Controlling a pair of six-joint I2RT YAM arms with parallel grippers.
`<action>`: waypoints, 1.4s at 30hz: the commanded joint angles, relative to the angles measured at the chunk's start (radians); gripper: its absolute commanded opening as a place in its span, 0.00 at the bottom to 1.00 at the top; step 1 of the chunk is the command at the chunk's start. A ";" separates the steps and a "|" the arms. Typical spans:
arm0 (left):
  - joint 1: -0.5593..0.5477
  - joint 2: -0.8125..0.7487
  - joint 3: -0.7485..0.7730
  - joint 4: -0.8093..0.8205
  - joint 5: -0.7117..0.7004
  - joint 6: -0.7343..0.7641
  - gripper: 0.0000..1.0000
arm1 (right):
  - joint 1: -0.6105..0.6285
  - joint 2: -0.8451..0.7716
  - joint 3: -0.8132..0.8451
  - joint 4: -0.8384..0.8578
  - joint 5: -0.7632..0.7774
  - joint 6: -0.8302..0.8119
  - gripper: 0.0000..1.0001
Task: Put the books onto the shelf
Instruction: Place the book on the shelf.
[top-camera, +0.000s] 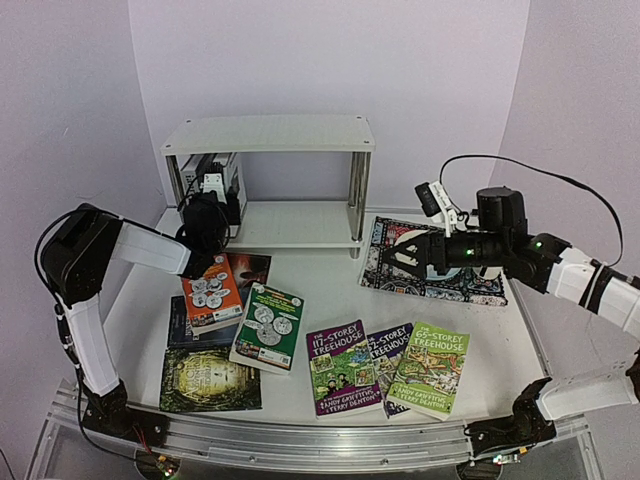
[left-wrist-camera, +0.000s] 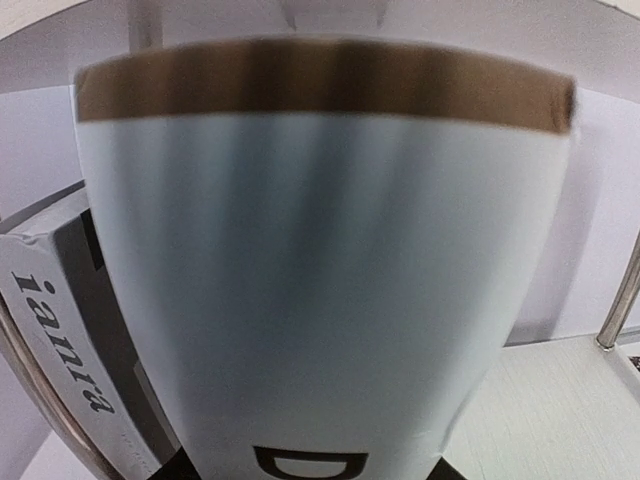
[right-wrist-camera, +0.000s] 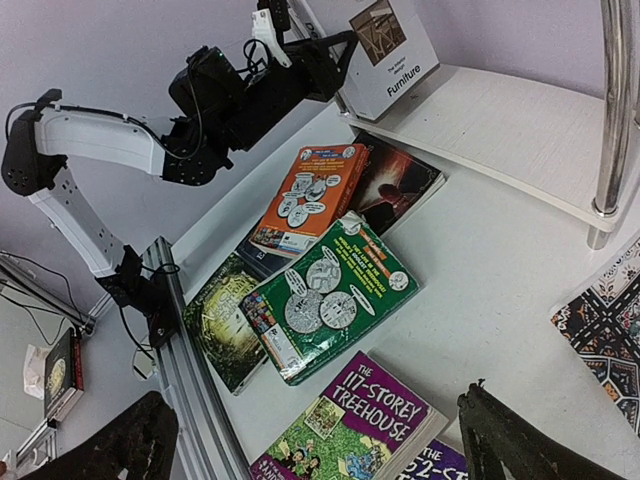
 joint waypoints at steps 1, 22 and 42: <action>0.004 0.022 0.070 0.076 -0.001 0.021 0.32 | 0.004 -0.027 0.046 -0.011 -0.007 -0.025 0.98; 0.038 0.107 0.137 0.067 -0.038 0.052 0.30 | 0.004 -0.014 0.061 -0.028 -0.027 -0.037 0.98; 0.054 0.116 0.123 0.067 -0.080 0.051 0.30 | 0.004 -0.011 0.064 -0.034 -0.030 -0.035 0.98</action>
